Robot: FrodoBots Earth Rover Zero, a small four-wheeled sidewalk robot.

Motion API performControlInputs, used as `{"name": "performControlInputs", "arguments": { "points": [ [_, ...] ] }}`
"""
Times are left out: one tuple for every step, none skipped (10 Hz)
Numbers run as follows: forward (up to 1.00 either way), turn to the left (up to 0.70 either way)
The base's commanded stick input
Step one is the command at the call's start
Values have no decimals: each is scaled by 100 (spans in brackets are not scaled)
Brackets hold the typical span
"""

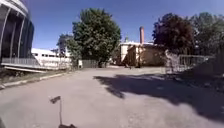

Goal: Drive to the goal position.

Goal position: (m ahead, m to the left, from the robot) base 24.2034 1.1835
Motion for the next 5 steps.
{"name": "performControlInputs", "arguments": {
  "points": [
    [60,0],
    [60,0],
    [60,0],
    [60,0],
    [60,0]
  ]
}}
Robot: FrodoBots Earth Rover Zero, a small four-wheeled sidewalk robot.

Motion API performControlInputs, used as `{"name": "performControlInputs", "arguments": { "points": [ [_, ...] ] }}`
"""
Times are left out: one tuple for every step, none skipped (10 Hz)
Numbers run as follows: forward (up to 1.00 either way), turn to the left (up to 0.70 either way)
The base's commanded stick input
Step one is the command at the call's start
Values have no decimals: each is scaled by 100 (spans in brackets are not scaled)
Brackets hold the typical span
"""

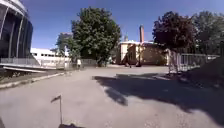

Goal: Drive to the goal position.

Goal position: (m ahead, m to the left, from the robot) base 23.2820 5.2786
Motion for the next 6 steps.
{"name": "performControlInputs", "arguments": {
  "points": [
    [60,0],
    [60,0],
    [60,0],
    [60,0],
    [60,0],
    [60,0]
  ]
}}
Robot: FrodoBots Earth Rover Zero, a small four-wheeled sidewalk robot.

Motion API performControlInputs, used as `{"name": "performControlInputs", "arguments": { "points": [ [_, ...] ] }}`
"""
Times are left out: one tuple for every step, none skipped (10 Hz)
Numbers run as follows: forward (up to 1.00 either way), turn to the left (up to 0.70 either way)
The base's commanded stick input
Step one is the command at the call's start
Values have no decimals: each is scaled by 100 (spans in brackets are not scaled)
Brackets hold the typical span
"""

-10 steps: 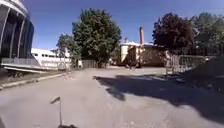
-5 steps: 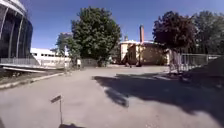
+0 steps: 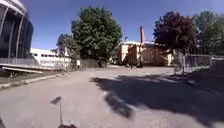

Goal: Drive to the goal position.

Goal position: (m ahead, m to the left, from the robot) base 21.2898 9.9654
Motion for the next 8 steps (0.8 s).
{"name": "performControlInputs", "arguments": {
  "points": [
    [60,0],
    [60,0],
    [60,0],
    [60,0],
    [60,0],
    [60,0],
    [60,0],
    [60,0]
  ]
}}
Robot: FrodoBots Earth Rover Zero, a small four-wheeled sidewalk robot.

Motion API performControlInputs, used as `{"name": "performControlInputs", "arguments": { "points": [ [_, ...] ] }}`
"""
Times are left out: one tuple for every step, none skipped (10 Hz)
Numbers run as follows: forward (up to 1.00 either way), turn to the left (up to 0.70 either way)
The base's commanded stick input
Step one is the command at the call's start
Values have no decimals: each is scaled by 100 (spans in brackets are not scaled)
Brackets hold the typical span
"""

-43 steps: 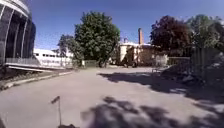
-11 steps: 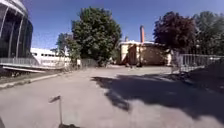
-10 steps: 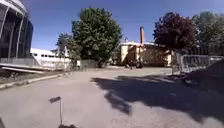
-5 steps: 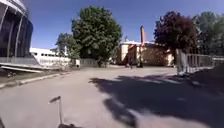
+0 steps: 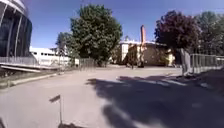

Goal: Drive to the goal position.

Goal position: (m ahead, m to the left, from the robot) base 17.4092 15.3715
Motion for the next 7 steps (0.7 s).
{"name": "performControlInputs", "arguments": {
  "points": [
    [60,0],
    [60,0],
    [60,0],
    [60,0],
    [60,0],
    [60,0],
    [60,0]
  ]
}}
